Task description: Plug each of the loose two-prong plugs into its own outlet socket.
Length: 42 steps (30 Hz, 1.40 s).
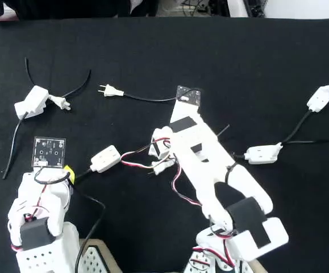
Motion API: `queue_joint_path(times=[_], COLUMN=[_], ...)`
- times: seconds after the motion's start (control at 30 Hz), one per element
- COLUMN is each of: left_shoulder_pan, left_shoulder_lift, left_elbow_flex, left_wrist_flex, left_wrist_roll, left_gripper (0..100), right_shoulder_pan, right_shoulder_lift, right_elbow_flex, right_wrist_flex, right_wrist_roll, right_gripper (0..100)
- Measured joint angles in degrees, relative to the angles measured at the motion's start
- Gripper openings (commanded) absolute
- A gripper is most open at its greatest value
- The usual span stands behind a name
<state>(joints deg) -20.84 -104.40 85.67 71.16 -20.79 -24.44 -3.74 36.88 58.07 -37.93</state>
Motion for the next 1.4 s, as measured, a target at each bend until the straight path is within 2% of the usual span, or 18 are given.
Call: queue_joint_path(times=[0.4, 0.57, 0.93, 1.13, 1.4], left_shoulder_pan=[0.0, 0.0, 0.18, 0.18, 0.18], left_shoulder_lift=[0.0, 0.0, 0.0, 0.0, 0.0], left_elbow_flex=[0.62, 0.62, 1.76, 2.11, 2.11], left_wrist_flex=[-1.49, -1.49, -2.55, -2.55, -2.55], left_wrist_roll=[0.0, 0.0, 0.0, 0.0, 0.0], left_gripper=[17, 17, 17, 17, 17], right_shoulder_pan=[-5.98, -6.33, -6.33, -6.33, -6.51], right_shoulder_lift=[7.3, 10.02, 12.13, 13.01, 14.77], right_elbow_flex=[-1.49, -4.57, -7.3, -9.32, -12.75], right_wrist_flex=[-0.7, 1.76, 5.19, 8.18, 14.68], right_wrist_roll=[-3.34, -3.52, -0.88, 5.1, 5.71], right_gripper=[17.4, 1.4, 1.1, 1.5, 2.8])
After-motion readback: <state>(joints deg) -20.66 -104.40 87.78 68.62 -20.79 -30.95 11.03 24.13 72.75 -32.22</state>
